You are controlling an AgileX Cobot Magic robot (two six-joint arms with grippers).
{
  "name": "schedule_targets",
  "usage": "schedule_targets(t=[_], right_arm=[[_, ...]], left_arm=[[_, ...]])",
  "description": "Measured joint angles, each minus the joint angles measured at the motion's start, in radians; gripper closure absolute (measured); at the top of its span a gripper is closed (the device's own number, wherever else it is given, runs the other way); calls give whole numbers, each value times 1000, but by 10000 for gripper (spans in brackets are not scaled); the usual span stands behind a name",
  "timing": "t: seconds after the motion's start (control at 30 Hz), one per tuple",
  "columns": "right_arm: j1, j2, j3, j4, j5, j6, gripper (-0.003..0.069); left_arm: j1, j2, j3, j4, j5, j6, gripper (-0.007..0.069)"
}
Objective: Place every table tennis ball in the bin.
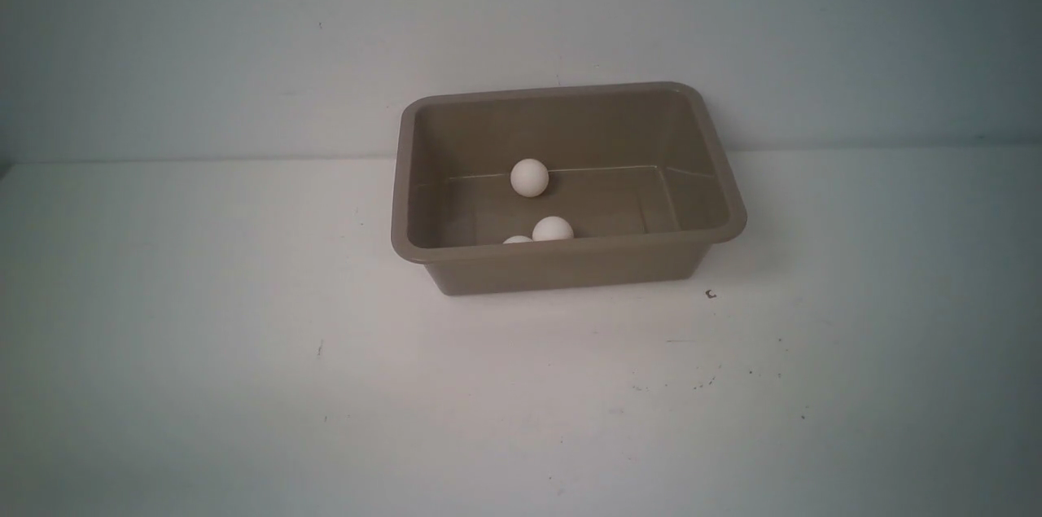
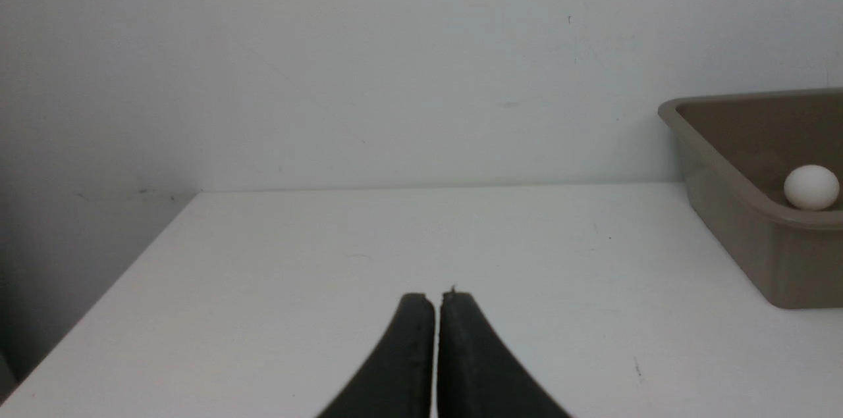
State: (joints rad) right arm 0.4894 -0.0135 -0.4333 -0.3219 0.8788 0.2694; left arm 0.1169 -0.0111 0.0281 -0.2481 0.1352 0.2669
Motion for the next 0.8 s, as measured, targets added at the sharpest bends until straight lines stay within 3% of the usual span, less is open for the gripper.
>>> schedule_targets(t=[0.17, 0.43, 0.8], right_arm=[[0, 0, 0, 0, 0, 0, 676], [0, 0, 0, 0, 0, 0, 676], [0, 0, 0, 0, 0, 0, 676]], left_arm=[[1, 0, 0, 32, 107, -22, 629], [1, 0, 0, 144, 235, -206, 629], [1, 0, 0, 180, 239, -228, 629]])
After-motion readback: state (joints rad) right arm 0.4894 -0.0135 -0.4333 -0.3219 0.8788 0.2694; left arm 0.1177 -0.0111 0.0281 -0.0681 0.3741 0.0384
